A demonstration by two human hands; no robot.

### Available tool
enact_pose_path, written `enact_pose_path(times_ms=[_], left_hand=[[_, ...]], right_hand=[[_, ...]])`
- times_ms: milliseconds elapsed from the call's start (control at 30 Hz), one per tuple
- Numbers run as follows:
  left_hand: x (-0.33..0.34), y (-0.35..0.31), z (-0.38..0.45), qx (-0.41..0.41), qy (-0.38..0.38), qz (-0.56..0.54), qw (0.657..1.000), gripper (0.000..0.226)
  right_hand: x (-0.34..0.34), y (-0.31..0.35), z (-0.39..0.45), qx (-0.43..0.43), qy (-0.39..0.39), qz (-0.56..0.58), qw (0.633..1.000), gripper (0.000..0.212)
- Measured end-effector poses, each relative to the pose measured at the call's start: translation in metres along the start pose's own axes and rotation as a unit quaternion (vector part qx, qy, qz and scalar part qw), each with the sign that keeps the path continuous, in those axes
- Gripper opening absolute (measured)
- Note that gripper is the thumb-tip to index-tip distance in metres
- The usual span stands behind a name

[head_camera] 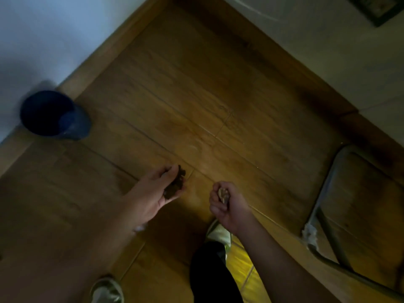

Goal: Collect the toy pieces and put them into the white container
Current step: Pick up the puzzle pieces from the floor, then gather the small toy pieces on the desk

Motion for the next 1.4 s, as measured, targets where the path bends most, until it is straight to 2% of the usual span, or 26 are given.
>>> enact_pose_path(times_ms=[233, 433, 600, 700, 833, 967, 1100, 1167, 1233, 1400], left_hand=[[0.013, -0.035, -0.121, 0.013, 0.052, 0.021, 0.998, 0.039], [0.022, -0.077, -0.211, 0.036, 0.060, 0.034, 0.997, 0.038], [0.022, -0.093, -0.281, 0.037, 0.031, 0.011, 0.999, 0.029], [0.022, -0.090, -0.325, 0.020, 0.016, 0.000, 1.000, 0.025], [0.037, -0.091, -0.372, 0.042, -0.033, 0.040, 0.998, 0.025], [0.080, -0.101, -0.416, 0.066, -0.043, 0.062, 0.995, 0.025], [0.131, -0.125, -0.453, 0.100, -0.042, 0.088, 0.990, 0.026], [0.159, -0.139, -0.471, 0.127, -0.034, 0.119, 0.984, 0.024], [0.190, -0.152, -0.488, 0.155, -0.017, 0.161, 0.975, 0.022], [0.259, -0.168, -0.503, 0.165, 0.053, 0.113, 0.978, 0.021]], right_hand=[[0.039, 0.020, -0.127, -0.006, 0.020, 0.076, 0.997, 0.019], [0.097, 0.037, -0.207, -0.027, 0.032, 0.087, 0.995, 0.011], [0.118, 0.049, -0.271, -0.030, 0.023, 0.116, 0.993, 0.008], [0.117, 0.061, -0.311, -0.022, 0.011, 0.093, 0.995, 0.008], [0.109, 0.094, -0.357, -0.014, 0.006, 0.054, 0.998, 0.012], [0.106, 0.139, -0.401, -0.023, 0.024, 0.008, 0.999, 0.014], [0.108, 0.189, -0.439, -0.022, 0.035, -0.003, 0.999, 0.010], [0.107, 0.210, -0.455, -0.021, 0.034, -0.002, 0.999, 0.016], [0.108, 0.229, -0.470, -0.023, 0.034, 0.016, 0.999, 0.017], [0.105, 0.268, -0.502, -0.046, 0.030, 0.066, 0.996, 0.019]])
Point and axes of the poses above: each hand's wrist, its own z-axis towards the middle knuckle, its own x-axis out of the palm, y = z × x, the point moved 6 cm from there along z, towards the middle knuckle, and after that the axes turned 11 degrees about -y, right-handed, at the moved point
